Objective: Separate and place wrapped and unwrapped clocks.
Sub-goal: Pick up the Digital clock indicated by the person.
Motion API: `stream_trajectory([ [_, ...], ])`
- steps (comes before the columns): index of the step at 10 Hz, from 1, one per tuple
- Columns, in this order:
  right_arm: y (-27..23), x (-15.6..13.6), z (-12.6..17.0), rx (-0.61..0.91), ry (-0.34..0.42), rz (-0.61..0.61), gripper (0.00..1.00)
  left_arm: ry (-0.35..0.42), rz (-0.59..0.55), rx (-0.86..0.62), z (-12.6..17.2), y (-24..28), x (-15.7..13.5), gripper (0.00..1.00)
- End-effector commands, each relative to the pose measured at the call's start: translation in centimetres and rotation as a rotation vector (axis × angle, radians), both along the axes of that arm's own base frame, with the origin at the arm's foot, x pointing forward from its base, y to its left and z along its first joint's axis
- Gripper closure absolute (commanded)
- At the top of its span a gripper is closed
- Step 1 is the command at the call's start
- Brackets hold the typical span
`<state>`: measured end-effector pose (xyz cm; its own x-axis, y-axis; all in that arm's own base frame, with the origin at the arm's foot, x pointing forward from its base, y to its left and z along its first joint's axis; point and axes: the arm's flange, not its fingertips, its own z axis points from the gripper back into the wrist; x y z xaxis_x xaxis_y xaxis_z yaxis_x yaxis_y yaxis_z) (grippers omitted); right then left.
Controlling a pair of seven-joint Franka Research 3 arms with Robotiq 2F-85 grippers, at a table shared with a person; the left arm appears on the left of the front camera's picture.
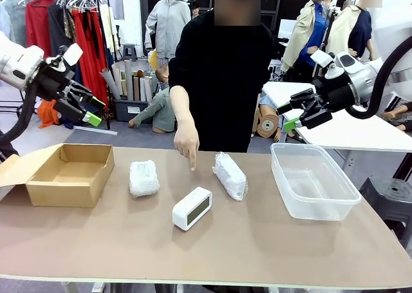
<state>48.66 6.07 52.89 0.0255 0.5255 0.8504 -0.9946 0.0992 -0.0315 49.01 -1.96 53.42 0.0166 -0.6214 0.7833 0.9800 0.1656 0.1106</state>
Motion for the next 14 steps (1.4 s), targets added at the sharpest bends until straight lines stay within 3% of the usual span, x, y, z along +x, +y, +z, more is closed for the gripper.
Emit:
stream_trajectory([
  [1,0.0,-0.1,0.0,0.000,0.001,0.002,0.00,0.002,0.002,-0.010,0.0,0.0,0.0,0.00],
  [11,0.0,0.0,0.0,0.000,0.000,0.000,0.00,0.002,0.002,-0.010,0.0,0.0,0.0,0.00],
  [14,5.3,-1.3,2.3,-0.142,0.031,0.135,0.00,0.002,0.002,-0.010,0.0,0.0,0.0,0.00],
])
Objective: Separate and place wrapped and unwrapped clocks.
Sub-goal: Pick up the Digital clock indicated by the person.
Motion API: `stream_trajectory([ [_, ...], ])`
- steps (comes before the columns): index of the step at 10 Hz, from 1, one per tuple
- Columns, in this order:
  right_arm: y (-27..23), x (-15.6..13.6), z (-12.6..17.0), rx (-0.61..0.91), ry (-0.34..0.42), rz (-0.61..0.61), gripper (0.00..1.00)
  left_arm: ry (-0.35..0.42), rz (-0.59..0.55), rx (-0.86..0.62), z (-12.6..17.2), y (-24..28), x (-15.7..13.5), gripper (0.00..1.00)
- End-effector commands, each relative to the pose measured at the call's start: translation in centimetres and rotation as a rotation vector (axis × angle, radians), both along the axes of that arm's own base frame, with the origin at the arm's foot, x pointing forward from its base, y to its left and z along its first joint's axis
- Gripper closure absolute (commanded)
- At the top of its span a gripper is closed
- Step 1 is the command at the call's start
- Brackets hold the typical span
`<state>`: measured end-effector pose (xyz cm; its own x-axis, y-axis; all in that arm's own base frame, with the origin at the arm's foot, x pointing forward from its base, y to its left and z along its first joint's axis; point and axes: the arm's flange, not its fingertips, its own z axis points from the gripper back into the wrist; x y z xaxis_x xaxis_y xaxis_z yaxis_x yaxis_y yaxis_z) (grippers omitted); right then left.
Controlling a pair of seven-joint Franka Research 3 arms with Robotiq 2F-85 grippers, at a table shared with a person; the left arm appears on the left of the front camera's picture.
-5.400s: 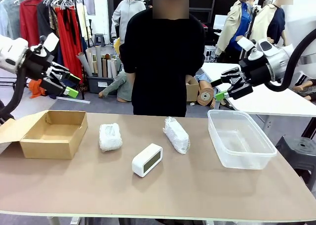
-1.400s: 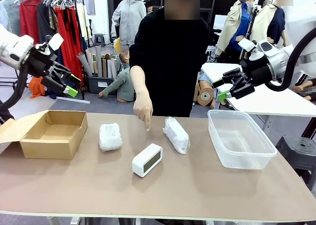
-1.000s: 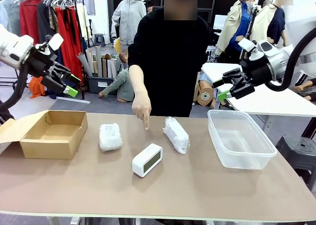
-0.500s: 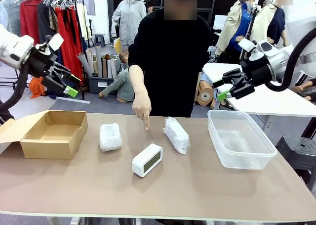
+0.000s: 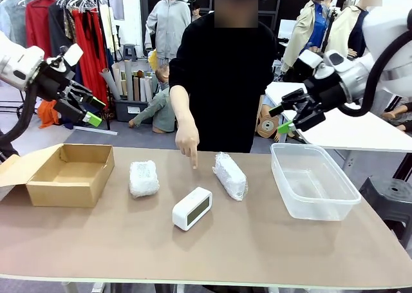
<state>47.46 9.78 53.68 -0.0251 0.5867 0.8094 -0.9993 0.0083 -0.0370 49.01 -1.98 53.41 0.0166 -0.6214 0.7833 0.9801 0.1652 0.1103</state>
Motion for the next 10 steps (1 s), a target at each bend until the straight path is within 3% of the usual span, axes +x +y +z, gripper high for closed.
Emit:
stream_trajectory([
  [1,3.4,-0.4,1.8,-0.126,0.034,0.098,0.00,0.002,0.002,-0.010,0.0,0.0,0.0,0.00],
  [5,12.3,-1.4,0.3,-0.376,0.025,0.391,0.00,0.002,0.002,-0.010,0.0,0.0,0.0,0.00],
  [7,16.6,-1.3,-2.3,-0.530,0.030,0.473,0.00,0.002,0.002,-0.010,0.0,0.0,0.0,0.00],
  [10,19.9,-1.9,-6.2,-0.641,-0.164,0.514,0.00,0.002,0.002,-0.010,0.0,0.0,0.0,0.00],
])
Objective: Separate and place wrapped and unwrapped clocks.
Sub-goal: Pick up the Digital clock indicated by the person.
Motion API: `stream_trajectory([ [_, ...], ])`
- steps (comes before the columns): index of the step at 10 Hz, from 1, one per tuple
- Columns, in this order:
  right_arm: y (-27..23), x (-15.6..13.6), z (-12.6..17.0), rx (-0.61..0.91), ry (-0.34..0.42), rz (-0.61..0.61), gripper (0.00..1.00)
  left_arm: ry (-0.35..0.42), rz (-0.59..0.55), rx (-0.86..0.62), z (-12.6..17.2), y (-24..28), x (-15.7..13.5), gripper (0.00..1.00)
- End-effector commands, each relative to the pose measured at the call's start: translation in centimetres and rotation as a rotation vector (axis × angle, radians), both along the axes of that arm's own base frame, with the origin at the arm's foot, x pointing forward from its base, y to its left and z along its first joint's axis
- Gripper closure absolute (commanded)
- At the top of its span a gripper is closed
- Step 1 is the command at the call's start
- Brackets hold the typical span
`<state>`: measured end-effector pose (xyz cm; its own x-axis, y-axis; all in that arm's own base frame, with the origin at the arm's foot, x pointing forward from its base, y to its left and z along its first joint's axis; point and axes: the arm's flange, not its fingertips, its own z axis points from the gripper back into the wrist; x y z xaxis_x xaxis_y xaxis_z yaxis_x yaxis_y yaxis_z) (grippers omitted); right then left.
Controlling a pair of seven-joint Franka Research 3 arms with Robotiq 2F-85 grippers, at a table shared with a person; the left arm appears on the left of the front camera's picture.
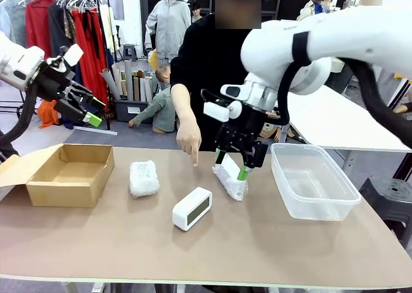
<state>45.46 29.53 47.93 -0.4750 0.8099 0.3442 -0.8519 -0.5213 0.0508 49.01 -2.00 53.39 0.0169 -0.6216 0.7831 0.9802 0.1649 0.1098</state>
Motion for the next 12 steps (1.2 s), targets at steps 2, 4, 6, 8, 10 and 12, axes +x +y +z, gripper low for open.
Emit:
stream_trajectory([
  [2,1.6,-0.1,-1.9,-0.041,-0.273,0.034,0.00,0.002,0.002,-0.010,0.1,0.0,0.0,0.00],
  [4,3.0,-0.1,-3.5,-0.042,-0.305,0.120,0.00,0.002,0.002,-0.010,0.1,0.0,0.0,0.00],
  [6,4.1,0.3,-4.4,-0.049,-0.279,0.154,0.00,0.002,0.002,-0.010,0.1,0.0,0.0,0.00],
  [8,3.5,-0.1,-3.2,-0.039,-0.283,0.107,0.00,0.002,0.002,-0.010,0.1,0.0,0.0,0.00],
  [10,3.5,-0.1,-3.2,-0.039,-0.283,0.107,0.00,0.002,0.002,-0.010,0.1,0.0,0.0,0.00],
  [12,3.7,0.1,-3.5,-0.040,-0.283,0.117,0.00,0.002,0.002,-0.010,0.1,0.0,0.0,0.00],
])
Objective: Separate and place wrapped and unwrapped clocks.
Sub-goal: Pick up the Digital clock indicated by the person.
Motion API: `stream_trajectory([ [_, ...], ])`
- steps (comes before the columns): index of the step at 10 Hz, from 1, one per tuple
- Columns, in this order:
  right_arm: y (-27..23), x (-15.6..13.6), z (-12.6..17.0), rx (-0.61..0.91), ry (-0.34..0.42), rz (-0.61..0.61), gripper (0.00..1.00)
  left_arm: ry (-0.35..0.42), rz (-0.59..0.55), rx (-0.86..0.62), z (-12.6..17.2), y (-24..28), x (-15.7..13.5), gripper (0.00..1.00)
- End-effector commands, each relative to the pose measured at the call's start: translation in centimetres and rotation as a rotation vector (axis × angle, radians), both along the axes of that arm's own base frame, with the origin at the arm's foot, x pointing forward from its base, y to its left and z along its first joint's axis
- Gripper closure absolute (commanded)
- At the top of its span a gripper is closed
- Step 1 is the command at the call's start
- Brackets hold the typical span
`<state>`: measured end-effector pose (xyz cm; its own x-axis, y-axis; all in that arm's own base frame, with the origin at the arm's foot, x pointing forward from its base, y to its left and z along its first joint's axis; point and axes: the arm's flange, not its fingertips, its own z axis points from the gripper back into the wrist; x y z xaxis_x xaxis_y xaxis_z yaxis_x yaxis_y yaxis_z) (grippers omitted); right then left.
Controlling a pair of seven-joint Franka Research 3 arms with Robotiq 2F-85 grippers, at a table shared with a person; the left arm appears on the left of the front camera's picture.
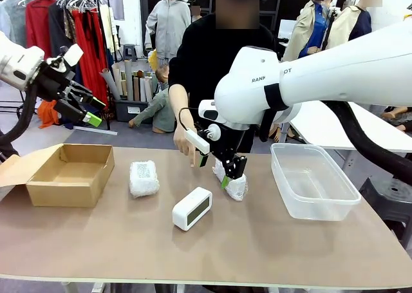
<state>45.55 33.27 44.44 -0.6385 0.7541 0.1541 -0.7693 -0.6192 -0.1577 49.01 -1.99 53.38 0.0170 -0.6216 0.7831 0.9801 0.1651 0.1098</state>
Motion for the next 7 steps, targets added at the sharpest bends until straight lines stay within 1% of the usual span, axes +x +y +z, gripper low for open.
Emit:
stream_trajectory([
  [1,0.6,0.5,-1.1,0.008,-0.011,0.024,0.00,0.001,0.002,-0.010,0.1,0.0,0.0,0.00],
  [2,1.5,0.8,-1.6,-0.027,-0.031,0.057,0.00,0.001,0.002,-0.010,0.1,0.0,0.0,0.00],
  [4,3.1,1.3,-2.9,-0.077,-0.049,0.068,0.00,0.001,0.002,-0.010,0.1,0.0,0.0,0.00],
  [7,5.1,1.5,-5.1,-0.107,-0.085,0.087,0.00,0.001,0.002,-0.010,0.1,0.0,0.0,0.00],
])
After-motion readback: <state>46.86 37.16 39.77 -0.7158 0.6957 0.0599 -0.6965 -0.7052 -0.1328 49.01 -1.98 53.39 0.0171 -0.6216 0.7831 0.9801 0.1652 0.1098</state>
